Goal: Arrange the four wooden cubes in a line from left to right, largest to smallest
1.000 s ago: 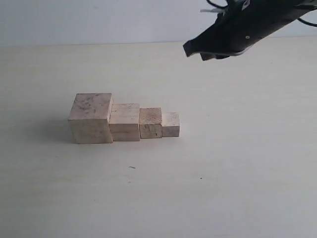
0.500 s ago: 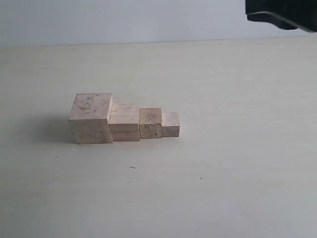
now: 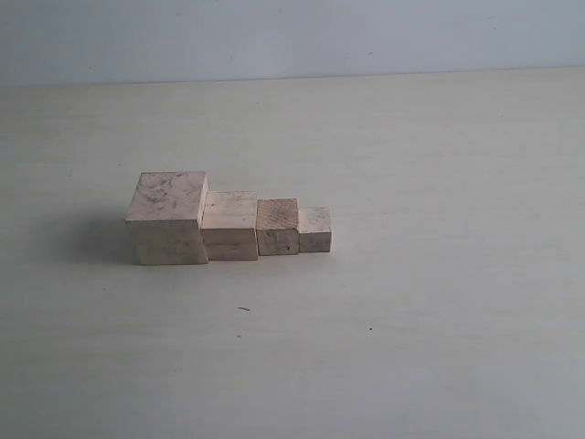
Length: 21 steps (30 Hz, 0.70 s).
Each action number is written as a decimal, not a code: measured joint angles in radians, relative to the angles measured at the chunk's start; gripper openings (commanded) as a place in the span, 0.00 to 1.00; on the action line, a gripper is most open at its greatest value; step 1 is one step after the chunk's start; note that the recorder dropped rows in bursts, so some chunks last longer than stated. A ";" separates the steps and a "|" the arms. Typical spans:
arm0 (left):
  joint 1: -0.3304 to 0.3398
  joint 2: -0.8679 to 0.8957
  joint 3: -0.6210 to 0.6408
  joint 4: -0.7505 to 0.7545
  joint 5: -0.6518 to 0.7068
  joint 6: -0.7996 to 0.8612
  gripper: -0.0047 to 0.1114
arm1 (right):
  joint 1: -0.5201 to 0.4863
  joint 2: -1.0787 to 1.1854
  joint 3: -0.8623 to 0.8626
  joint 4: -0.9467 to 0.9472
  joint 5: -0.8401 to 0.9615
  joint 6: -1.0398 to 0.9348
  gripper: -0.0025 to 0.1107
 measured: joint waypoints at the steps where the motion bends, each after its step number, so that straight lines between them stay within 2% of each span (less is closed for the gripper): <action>1: 0.000 0.000 0.000 0.000 0.000 0.000 0.04 | -0.040 -0.023 0.027 0.000 0.000 0.006 0.02; 5: 0.000 0.000 0.000 0.000 0.000 0.000 0.04 | -0.228 -0.154 0.175 -0.004 -0.002 0.024 0.02; 10: 0.000 0.000 0.000 0.000 0.000 0.000 0.04 | -0.360 -0.329 0.366 -0.004 -0.018 0.031 0.02; 14: 0.000 0.000 0.000 0.000 0.000 0.000 0.04 | -0.382 -0.444 0.500 -0.004 -0.030 0.033 0.02; 21: 0.000 0.000 0.000 0.000 0.000 0.000 0.04 | -0.385 -0.473 0.620 -0.004 -0.062 0.034 0.02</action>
